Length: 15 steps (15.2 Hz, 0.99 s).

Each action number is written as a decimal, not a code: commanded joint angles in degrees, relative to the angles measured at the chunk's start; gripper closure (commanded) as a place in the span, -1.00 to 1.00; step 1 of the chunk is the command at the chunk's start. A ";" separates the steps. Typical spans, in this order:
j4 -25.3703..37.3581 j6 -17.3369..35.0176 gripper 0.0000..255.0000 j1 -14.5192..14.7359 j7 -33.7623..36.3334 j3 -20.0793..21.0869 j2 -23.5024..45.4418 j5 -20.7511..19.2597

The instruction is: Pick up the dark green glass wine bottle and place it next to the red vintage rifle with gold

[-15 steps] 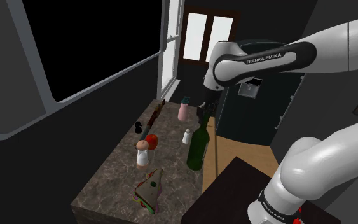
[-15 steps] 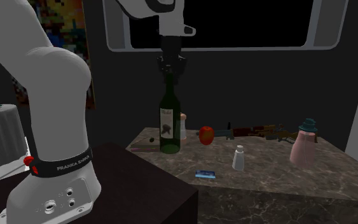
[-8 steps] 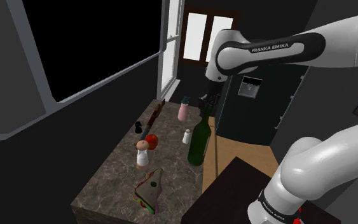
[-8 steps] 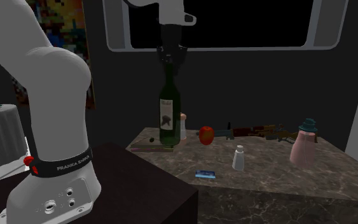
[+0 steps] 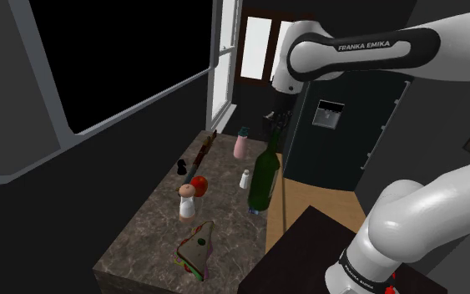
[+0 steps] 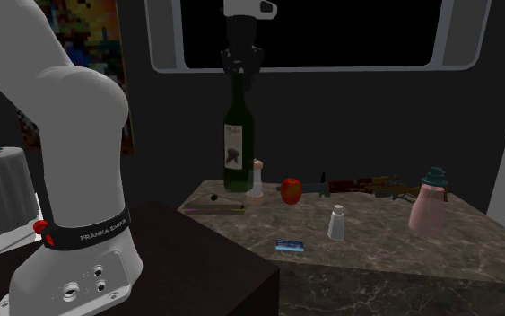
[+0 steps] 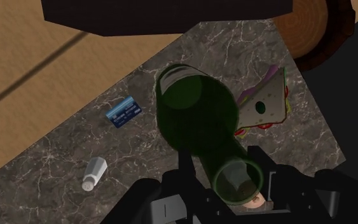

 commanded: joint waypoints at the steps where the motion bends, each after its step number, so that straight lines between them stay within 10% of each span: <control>1: 1.48 -1.78 1.00 -0.01 0.06 -0.01 -0.29 -0.03; 15: 13.15 -12.34 1.00 0.06 0.51 -0.01 0.80 -0.06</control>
